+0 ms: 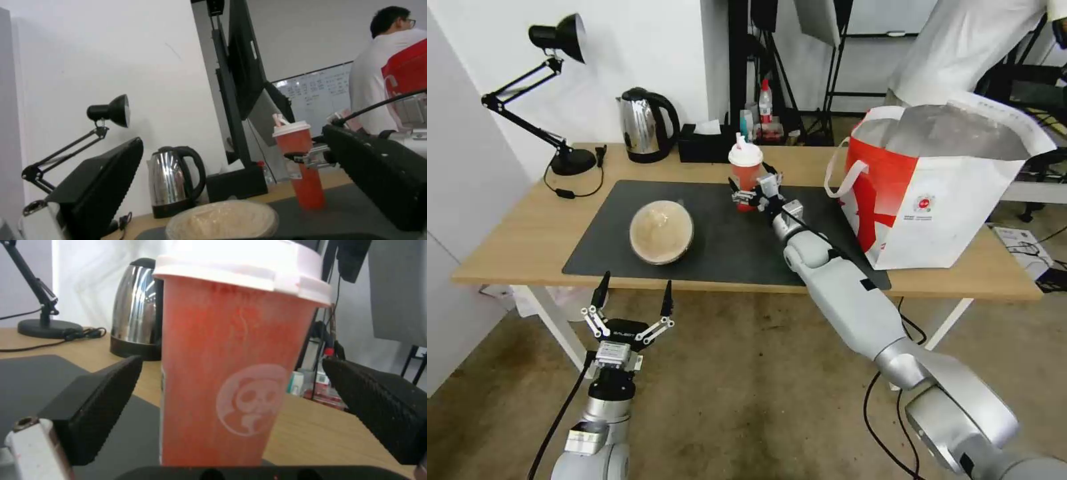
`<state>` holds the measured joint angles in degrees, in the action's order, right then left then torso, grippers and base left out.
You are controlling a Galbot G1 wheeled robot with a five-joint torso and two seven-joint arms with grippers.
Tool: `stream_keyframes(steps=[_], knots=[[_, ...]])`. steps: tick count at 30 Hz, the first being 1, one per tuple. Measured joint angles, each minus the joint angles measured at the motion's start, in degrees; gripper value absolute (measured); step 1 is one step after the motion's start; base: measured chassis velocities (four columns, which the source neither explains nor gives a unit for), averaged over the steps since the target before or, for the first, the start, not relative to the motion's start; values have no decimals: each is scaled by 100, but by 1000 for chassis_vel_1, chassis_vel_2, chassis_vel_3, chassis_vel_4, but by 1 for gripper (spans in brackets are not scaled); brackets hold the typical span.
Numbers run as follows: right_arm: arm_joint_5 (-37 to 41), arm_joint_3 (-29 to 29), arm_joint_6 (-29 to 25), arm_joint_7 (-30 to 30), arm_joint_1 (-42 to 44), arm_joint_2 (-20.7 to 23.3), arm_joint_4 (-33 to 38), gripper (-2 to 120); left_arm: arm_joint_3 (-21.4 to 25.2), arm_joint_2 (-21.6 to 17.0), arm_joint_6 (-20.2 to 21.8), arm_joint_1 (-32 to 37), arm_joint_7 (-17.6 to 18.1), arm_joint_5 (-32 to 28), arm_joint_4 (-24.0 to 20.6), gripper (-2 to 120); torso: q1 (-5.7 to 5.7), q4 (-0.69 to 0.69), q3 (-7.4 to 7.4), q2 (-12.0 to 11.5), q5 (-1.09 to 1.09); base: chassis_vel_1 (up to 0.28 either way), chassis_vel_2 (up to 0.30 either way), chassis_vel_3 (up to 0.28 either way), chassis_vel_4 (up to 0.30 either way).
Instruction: Pick up the trash from the table and place it into the takeout bag.
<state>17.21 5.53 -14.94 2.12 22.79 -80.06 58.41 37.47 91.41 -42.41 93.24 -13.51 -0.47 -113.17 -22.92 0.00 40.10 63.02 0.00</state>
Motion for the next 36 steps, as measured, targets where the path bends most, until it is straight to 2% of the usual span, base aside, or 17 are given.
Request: stream_keyframes(steps=[20,26,29,31,34,36], knots=[[-1,-33,-49,46,-133,-50,-289,97,-8,2,-14,19,-1,12,-18,100,1,0,0,0,0,0,0,0,0],[-13,-29,-57,129,-74,-22,-208,86,-7,2,-19,23,-1,12,-20,100,1,0,0,0,0,0,0,0,0],[-21,-29,-61,141,-7,-9,-144,73,-11,2,-37,45,-1,12,-23,100,1,0,0,0,0,0,0,0,0],[-25,-29,-63,141,18,-8,-119,69,-17,2,-50,56,-1,12,-23,100,1,0,0,0,0,0,0,0,0],[-34,-30,-70,141,96,-7,-56,54,-31,2,-96,72,-1,14,-23,100,1,0,0,0,0,0,0,0,0],[-38,-30,-73,142,113,-8,-45,52,-32,2,-104,73,-1,15,-23,100,1,-1,0,0,0,0,0,0,0]])
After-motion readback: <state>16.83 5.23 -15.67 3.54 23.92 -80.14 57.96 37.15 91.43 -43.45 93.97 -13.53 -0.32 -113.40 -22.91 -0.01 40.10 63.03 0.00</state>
